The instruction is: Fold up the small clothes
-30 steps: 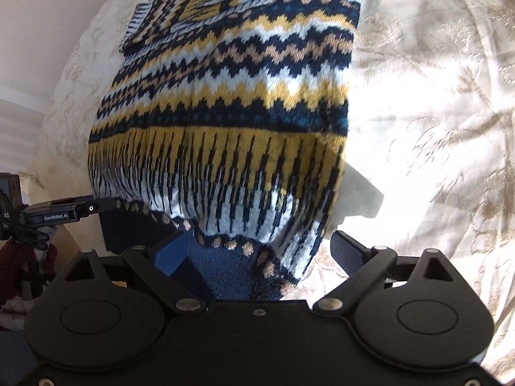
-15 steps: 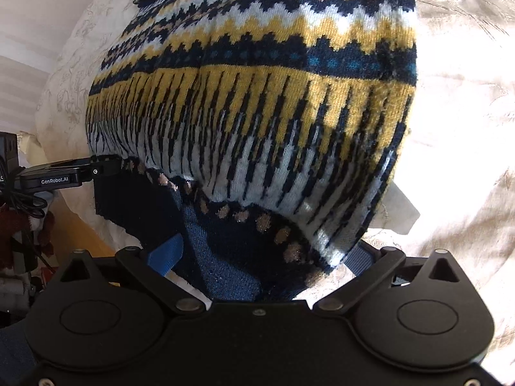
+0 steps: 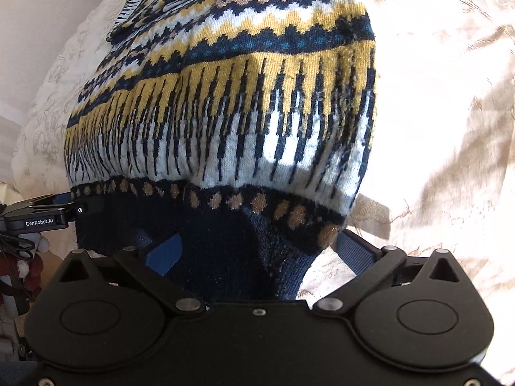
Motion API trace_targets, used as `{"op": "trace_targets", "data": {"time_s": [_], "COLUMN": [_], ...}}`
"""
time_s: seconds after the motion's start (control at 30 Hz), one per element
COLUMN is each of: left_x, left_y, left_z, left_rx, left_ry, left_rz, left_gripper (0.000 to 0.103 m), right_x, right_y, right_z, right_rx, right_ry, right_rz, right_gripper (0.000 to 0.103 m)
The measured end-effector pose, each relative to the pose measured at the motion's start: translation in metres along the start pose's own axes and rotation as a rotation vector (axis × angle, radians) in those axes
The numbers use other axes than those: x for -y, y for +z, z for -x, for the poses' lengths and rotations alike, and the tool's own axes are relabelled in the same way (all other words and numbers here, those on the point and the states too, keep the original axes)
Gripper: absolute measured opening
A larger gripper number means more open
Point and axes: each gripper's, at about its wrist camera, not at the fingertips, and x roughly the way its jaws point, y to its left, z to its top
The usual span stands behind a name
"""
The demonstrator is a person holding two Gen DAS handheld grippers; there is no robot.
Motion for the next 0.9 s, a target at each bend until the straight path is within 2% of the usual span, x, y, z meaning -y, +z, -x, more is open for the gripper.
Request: {"op": "trace_targets", "data": {"time_s": [0.07, 0.17, 0.23, 0.3, 0.37, 0.47, 0.53, 0.6, 0.77, 0.9], "left_x": [-0.002, -0.006, -0.011, -0.016, -0.017, -0.017, -0.018, -0.02, -0.021, -0.026], "left_y": [0.002, 0.001, -0.002, -0.006, -0.009, -0.013, -0.014, -0.015, -0.022, -0.026], "left_z": [0.001, 0.005, 0.009, 0.012, 0.014, 0.016, 0.017, 0.018, 0.022, 0.022], "left_rx": [-0.005, 0.002, 0.012, 0.02, 0.025, 0.022, 0.02, 0.019, 0.033, 0.042], "left_ry": [-0.003, -0.002, -0.012, -0.024, -0.03, -0.035, -0.045, -0.059, -0.066, -0.062], "left_rz": [-0.004, 0.011, 0.038, 0.066, 0.078, 0.077, 0.089, 0.109, 0.119, 0.162], "left_gripper": [0.085, 0.075, 0.066, 0.06, 0.057, 0.043, 0.032, 0.025, 0.025, 0.03], "right_x": [-0.001, -0.006, -0.005, -0.005, -0.004, -0.004, -0.006, -0.008, -0.014, -0.012], "right_y": [0.001, 0.0, -0.002, -0.003, -0.002, -0.002, -0.004, -0.007, -0.014, -0.017], "right_z": [0.001, -0.002, 0.0, 0.001, 0.002, 0.002, 0.004, 0.007, 0.016, 0.021], "right_rx": [-0.013, -0.027, -0.021, -0.016, -0.016, -0.029, -0.024, -0.021, 0.007, 0.011], "right_ry": [-0.019, -0.03, -0.031, -0.066, -0.094, -0.082, -0.082, -0.059, -0.034, -0.04], "right_rz": [-0.024, -0.057, -0.073, -0.083, -0.09, -0.114, -0.116, -0.117, -0.111, -0.115], "right_gripper": [0.103, 0.101, 0.089, 0.073, 0.062, 0.032, 0.025, 0.014, 0.014, 0.014]}}
